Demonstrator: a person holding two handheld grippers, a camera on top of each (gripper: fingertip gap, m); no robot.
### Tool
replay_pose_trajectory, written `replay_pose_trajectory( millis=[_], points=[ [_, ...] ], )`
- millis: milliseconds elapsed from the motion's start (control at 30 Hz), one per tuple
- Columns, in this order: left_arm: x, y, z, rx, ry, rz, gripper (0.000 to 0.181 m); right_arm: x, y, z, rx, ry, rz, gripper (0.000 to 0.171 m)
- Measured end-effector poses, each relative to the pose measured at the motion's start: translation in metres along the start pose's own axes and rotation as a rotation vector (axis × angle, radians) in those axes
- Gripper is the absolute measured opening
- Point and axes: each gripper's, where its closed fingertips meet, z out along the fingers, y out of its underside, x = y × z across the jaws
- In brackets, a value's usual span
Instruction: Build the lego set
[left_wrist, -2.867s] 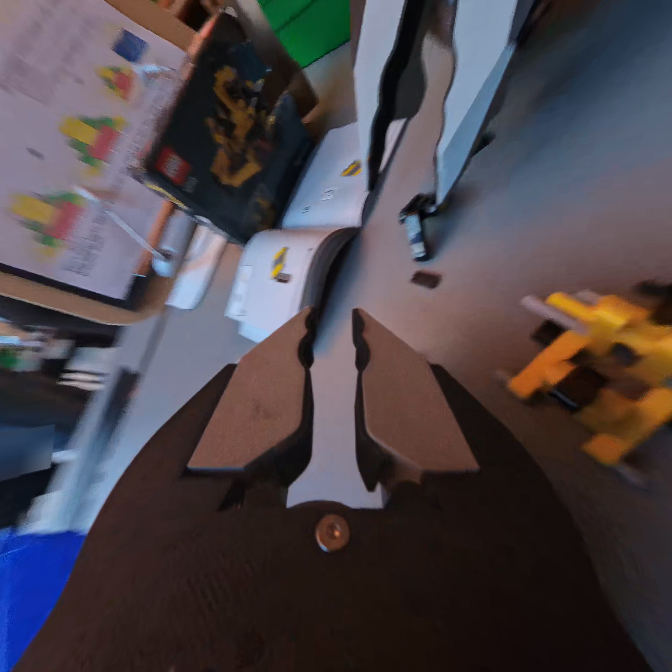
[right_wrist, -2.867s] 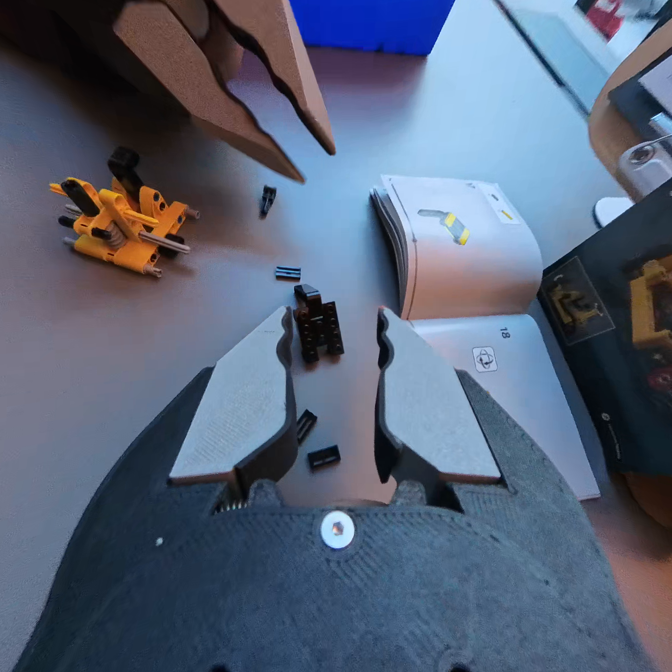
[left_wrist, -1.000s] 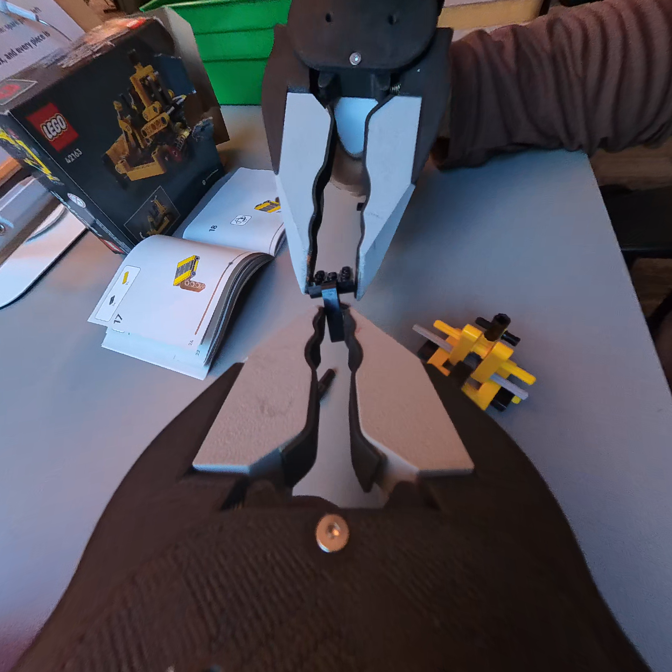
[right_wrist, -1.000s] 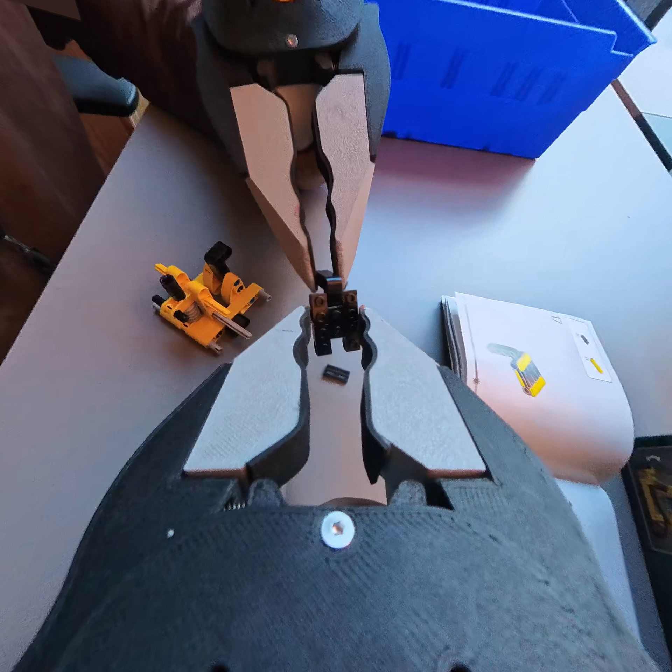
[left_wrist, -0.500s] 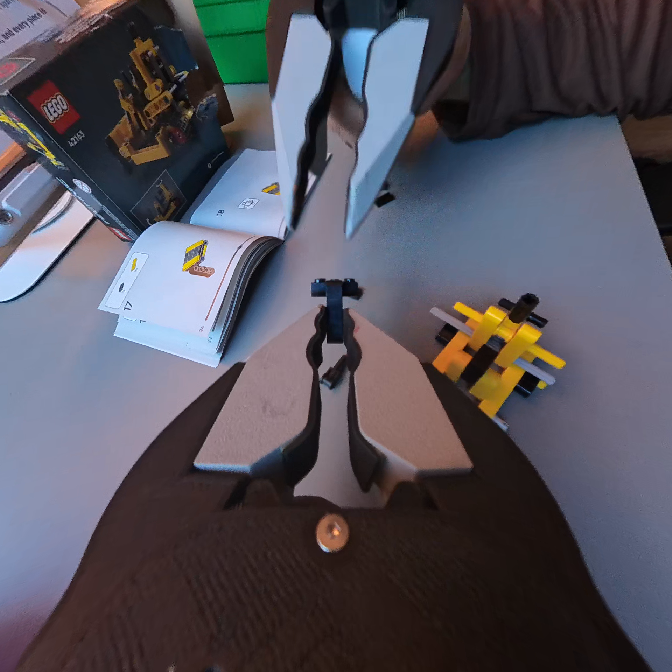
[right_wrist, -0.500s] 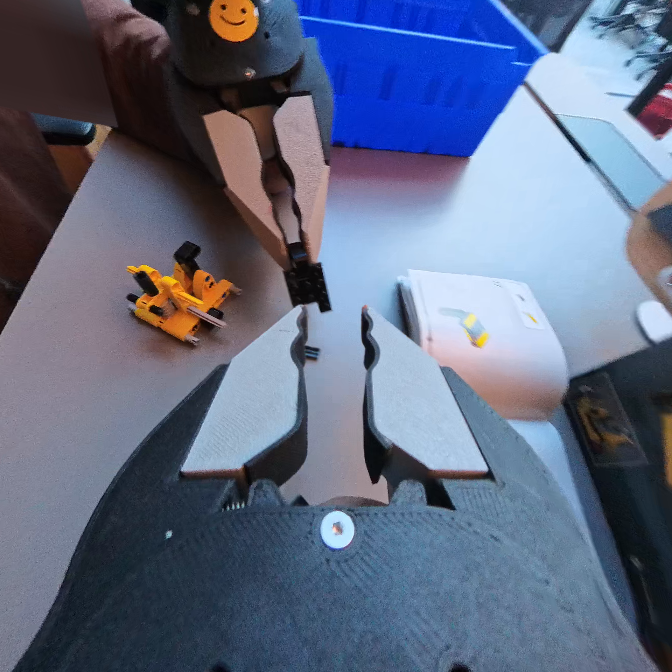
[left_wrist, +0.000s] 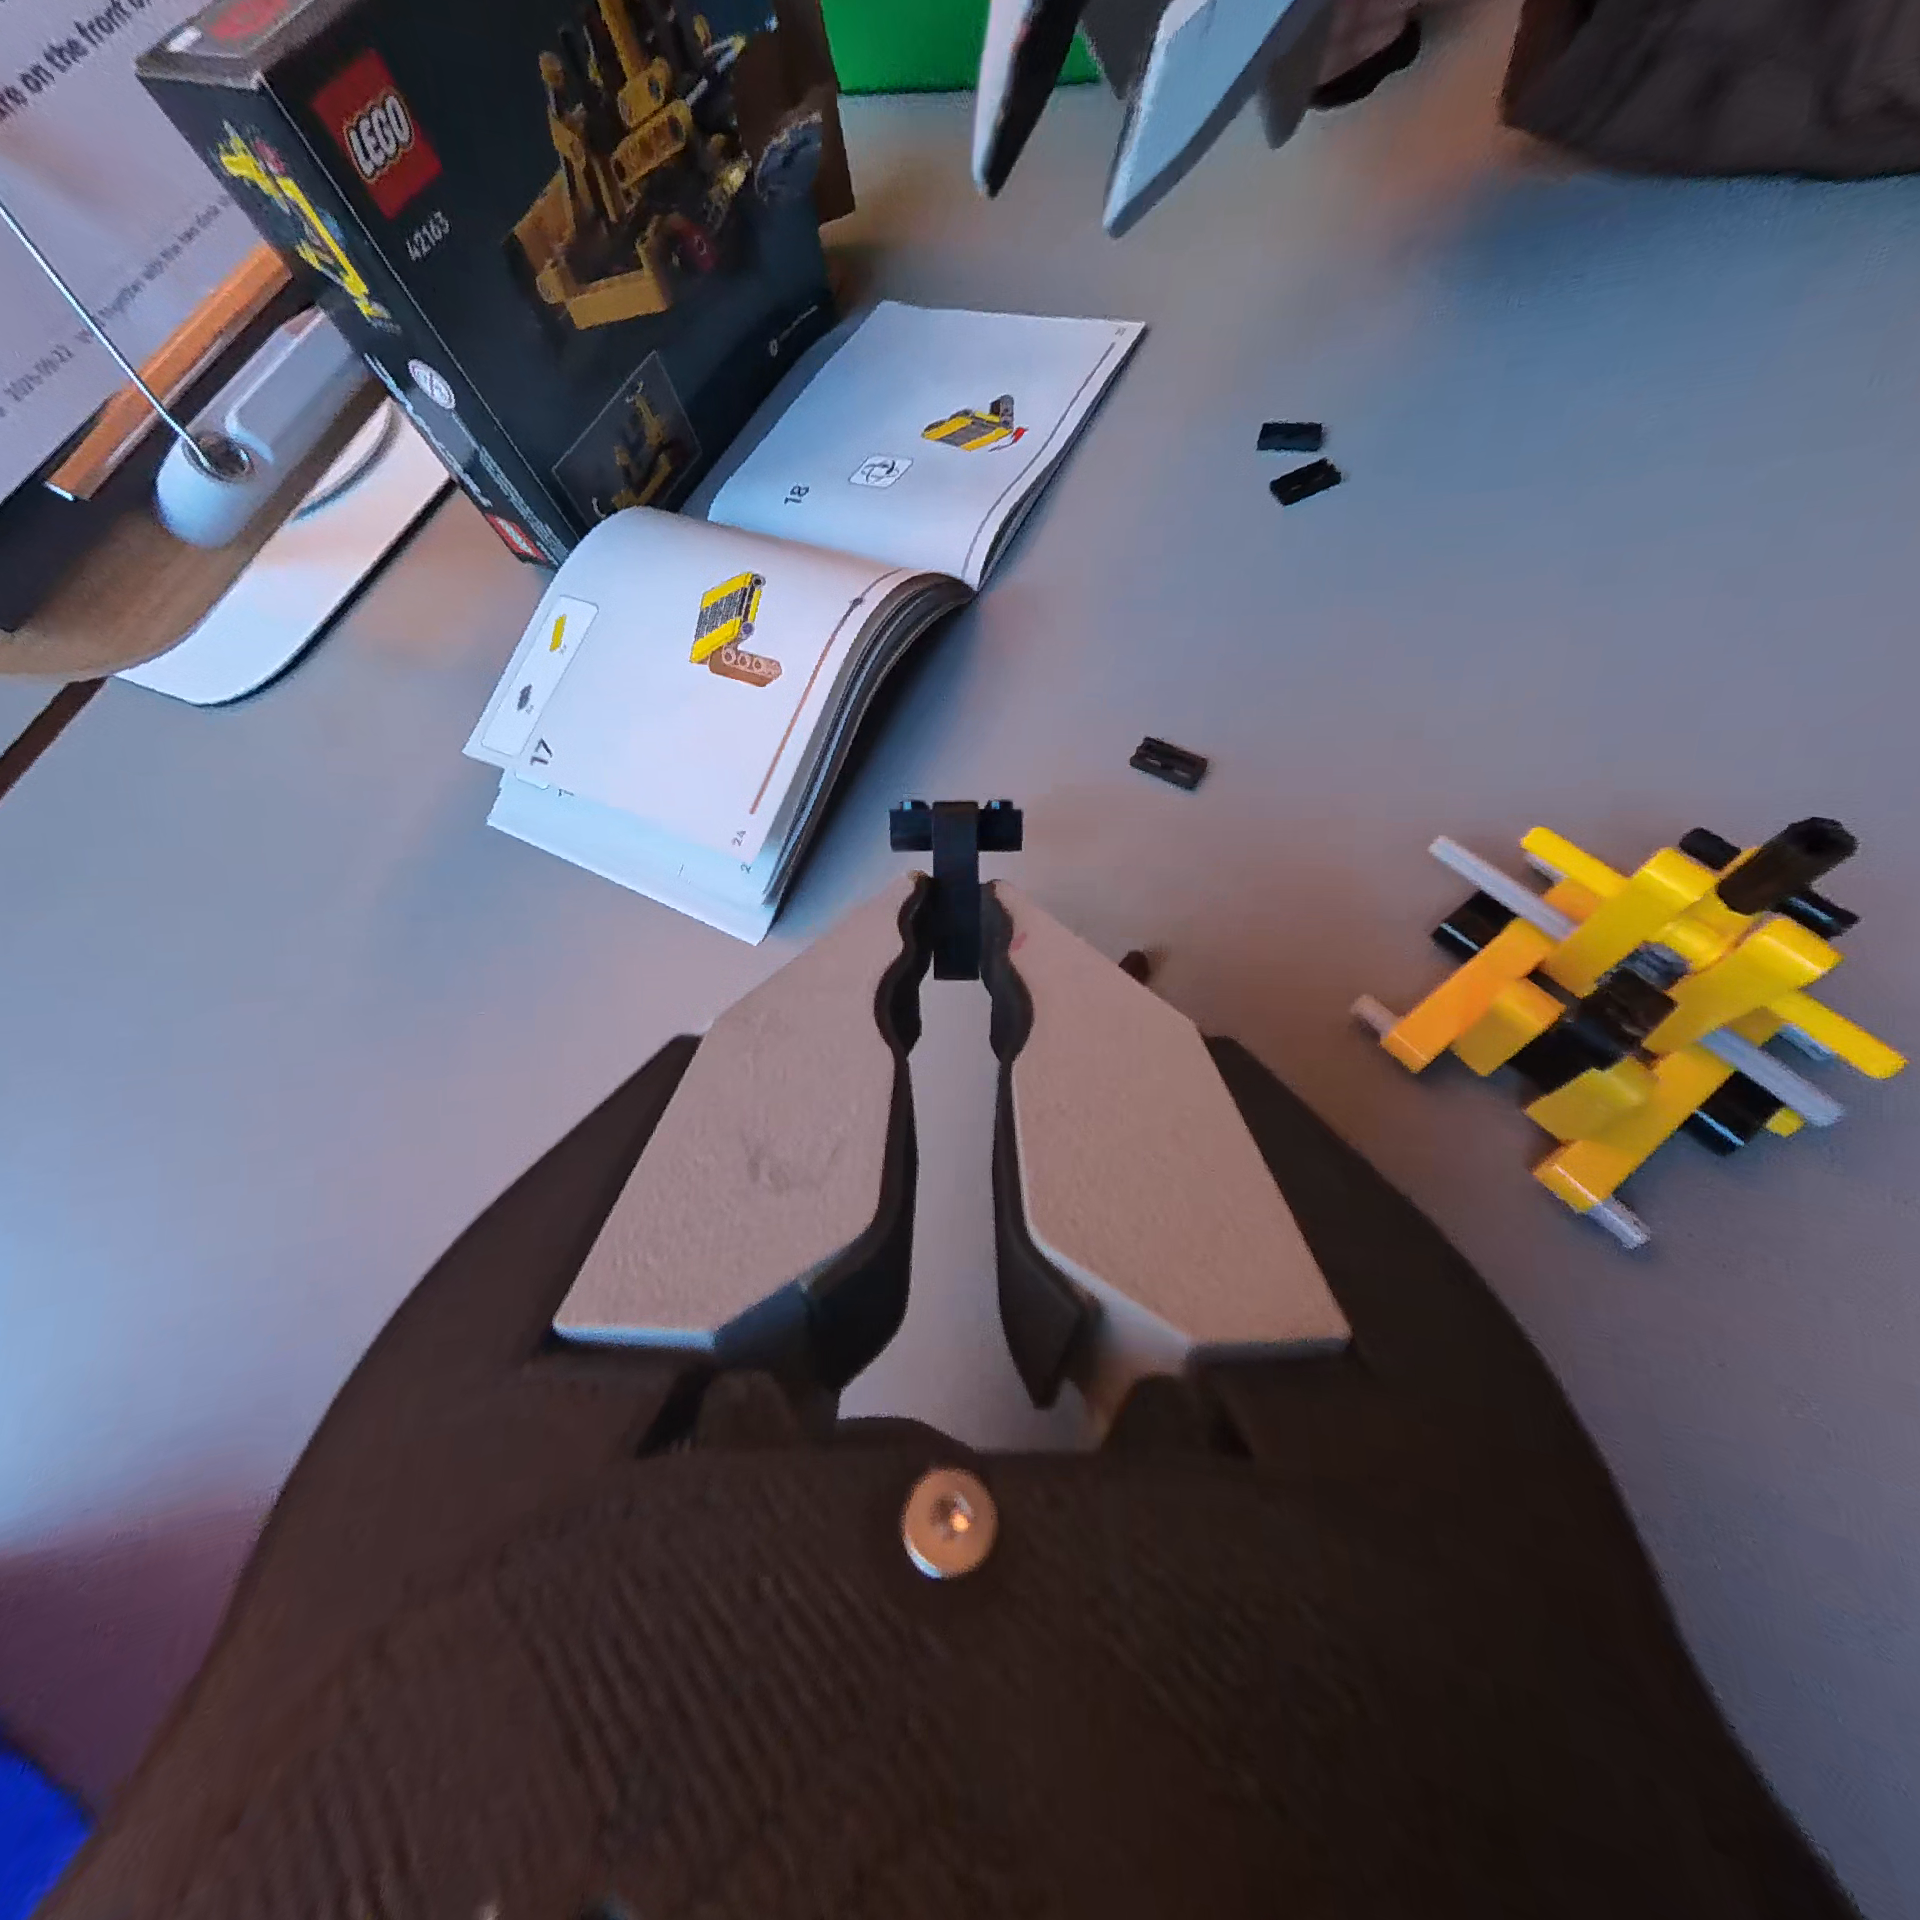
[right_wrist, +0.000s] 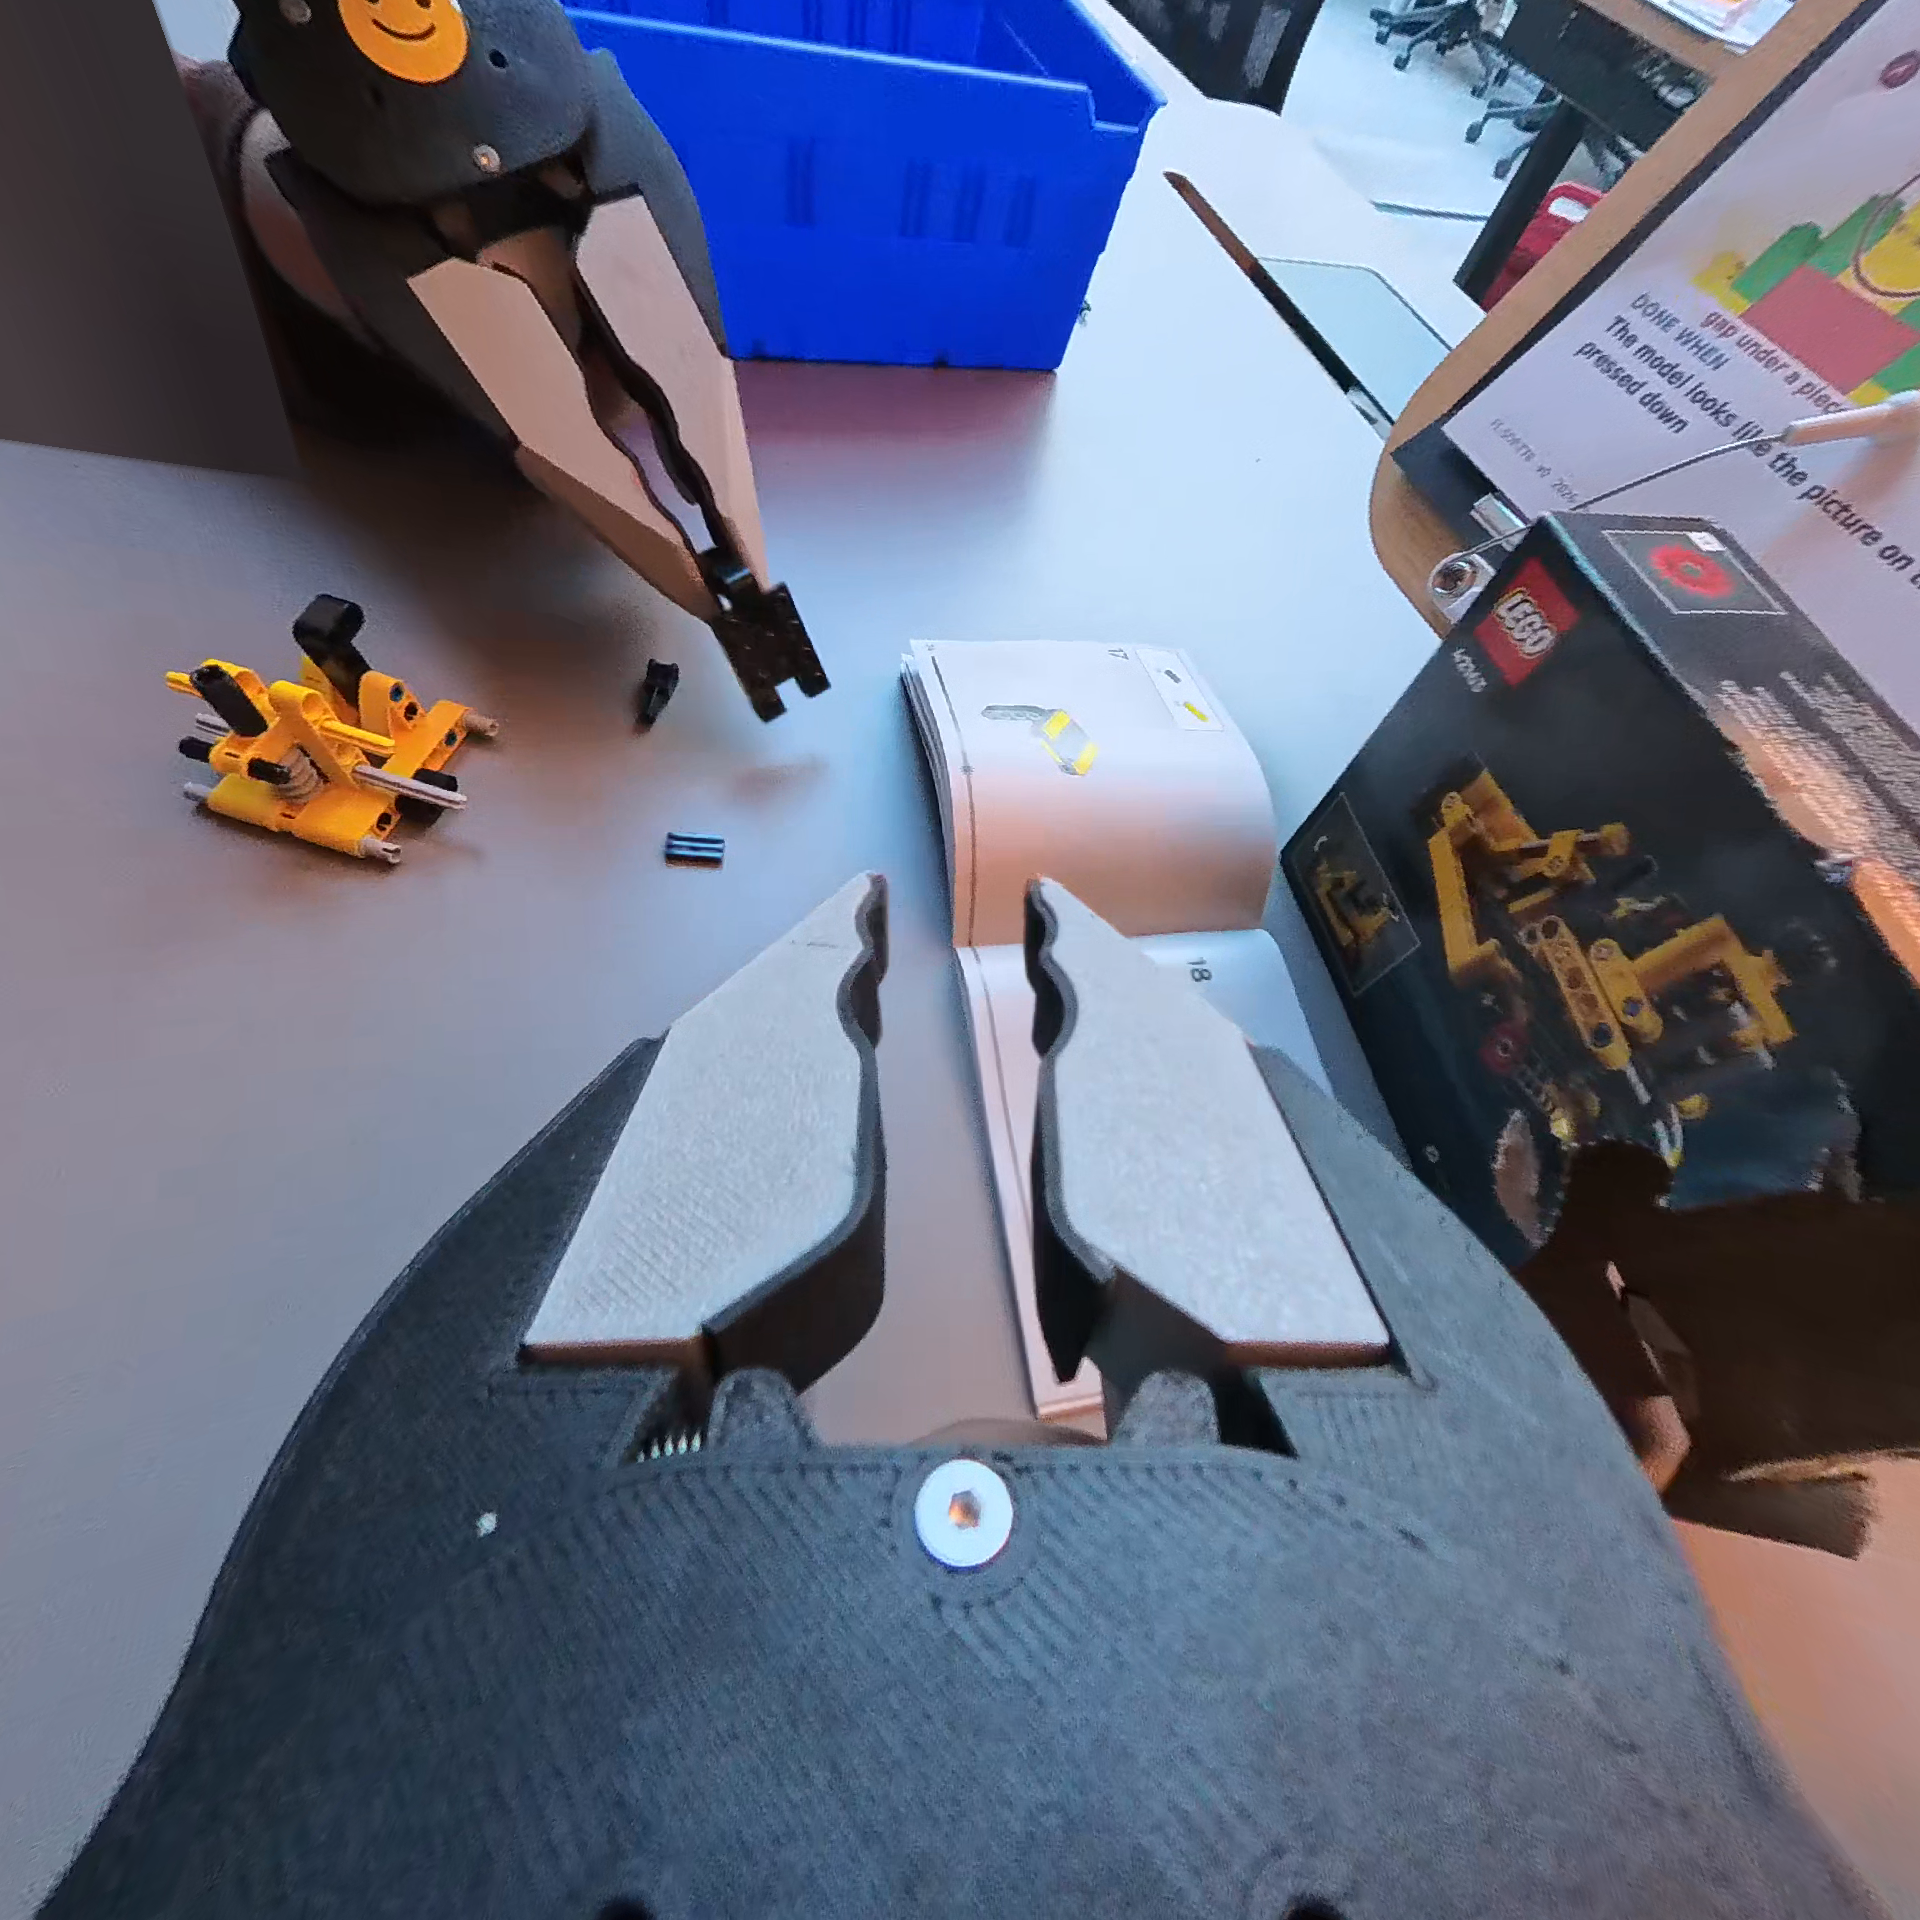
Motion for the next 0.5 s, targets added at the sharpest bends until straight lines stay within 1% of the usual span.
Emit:
replay_pose_trajectory(
  millis=[233,500],
  points=[
    [-0.003,0.006,0.001,-0.033,-0.017,-0.012,0.005,-0.004,0.008,0.006,-0.037,-0.021,-0.004,0.023],
    [-0.008,0.008,-0.001,-0.037,-0.03,-0.036,0.004,0.004,0.002,-0.005,0.005,0.002,0.012,0.022]
  ],
)
